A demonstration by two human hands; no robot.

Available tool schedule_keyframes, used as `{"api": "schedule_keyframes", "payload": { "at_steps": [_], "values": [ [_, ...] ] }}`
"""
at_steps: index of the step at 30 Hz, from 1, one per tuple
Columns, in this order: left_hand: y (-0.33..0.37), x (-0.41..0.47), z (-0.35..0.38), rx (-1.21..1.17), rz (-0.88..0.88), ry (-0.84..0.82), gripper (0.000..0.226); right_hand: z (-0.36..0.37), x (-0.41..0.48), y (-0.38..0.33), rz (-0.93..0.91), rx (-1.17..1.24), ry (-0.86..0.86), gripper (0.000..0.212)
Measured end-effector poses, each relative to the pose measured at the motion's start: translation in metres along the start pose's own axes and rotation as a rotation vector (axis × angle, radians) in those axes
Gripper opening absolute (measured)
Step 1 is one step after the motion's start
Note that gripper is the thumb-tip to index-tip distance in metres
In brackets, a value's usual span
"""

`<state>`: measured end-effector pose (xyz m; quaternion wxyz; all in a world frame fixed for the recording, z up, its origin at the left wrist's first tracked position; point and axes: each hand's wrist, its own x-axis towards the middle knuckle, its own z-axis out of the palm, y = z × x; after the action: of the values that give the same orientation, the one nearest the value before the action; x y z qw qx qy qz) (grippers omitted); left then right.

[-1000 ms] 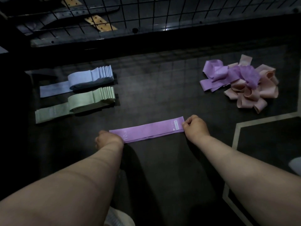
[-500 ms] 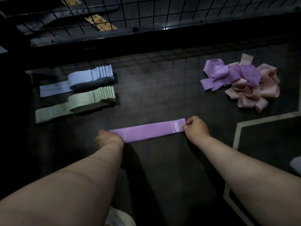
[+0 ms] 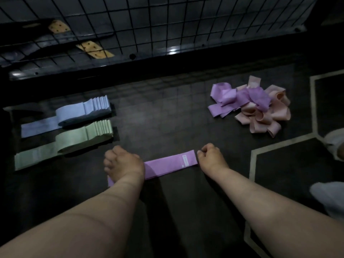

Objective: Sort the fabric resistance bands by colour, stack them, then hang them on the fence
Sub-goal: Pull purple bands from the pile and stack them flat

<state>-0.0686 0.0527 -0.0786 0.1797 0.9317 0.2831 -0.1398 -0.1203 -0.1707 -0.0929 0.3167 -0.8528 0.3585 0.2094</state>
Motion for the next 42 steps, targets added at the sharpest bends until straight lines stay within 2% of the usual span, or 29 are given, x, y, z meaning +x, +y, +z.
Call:
{"api": "schedule_keyframes", "payload": {
  "at_steps": [3, 9, 11, 14, 18, 20, 23, 26, 28, 30, 33, 35, 39, 42],
  "values": [
    [0.047, -0.015, 0.013, -0.094, 0.134, -0.073, 0.04, -0.02, 0.009, 0.006, 0.001, -0.04, -0.002, 0.032],
    [0.139, -0.04, 0.047, -0.352, 0.309, -0.456, 0.034, -0.062, 0.047, 0.011, -0.048, -0.076, 0.033, 0.04],
    [0.165, -0.048, 0.05, -0.473, 0.345, -0.533, 0.031, -0.077, 0.063, 0.008, -0.097, -0.107, 0.042, 0.045],
    [0.2, -0.049, 0.053, -0.562, 0.419, -0.562, 0.026, -0.099, 0.085, -0.001, -0.18, -0.138, 0.026, 0.051],
    [0.239, -0.031, 0.048, -0.503, 0.518, -0.586, 0.024, -0.115, 0.114, -0.014, -0.228, -0.207, -0.019, 0.054],
    [0.254, -0.02, 0.048, -0.476, 0.543, -0.586, 0.026, -0.111, 0.13, -0.022, -0.18, -0.232, -0.009, 0.056],
    [0.262, -0.013, 0.055, -0.489, 0.541, -0.593, 0.025, -0.104, 0.149, -0.029, 0.004, -0.162, 0.027, 0.066],
    [0.256, -0.011, 0.064, -0.514, 0.501, -0.64, 0.025, -0.097, 0.162, -0.03, 0.015, -0.068, 0.059, 0.056],
    [0.251, -0.013, 0.067, -0.518, 0.493, -0.674, 0.027, -0.097, 0.16, -0.029, -0.037, -0.067, 0.189, 0.041],
    [0.247, -0.015, 0.067, -0.535, 0.488, -0.721, 0.03, -0.099, 0.154, -0.03, -0.084, 0.082, 0.35, 0.018],
    [0.244, -0.018, 0.062, -0.553, 0.46, -0.787, 0.035, -0.105, 0.134, -0.033, -0.248, 0.213, 0.349, 0.014],
    [0.241, -0.018, 0.059, -0.598, 0.442, -0.828, 0.042, -0.111, 0.119, -0.039, -0.295, 0.407, 0.288, 0.011],
    [0.235, -0.017, 0.048, -0.642, 0.478, -0.894, 0.055, -0.128, 0.102, -0.059, -0.29, 0.699, 0.169, 0.039],
    [0.236, -0.015, 0.037, -0.688, 0.48, -0.941, 0.041, -0.145, 0.094, -0.076, -0.186, 1.032, 0.066, 0.051]
  ]
}}
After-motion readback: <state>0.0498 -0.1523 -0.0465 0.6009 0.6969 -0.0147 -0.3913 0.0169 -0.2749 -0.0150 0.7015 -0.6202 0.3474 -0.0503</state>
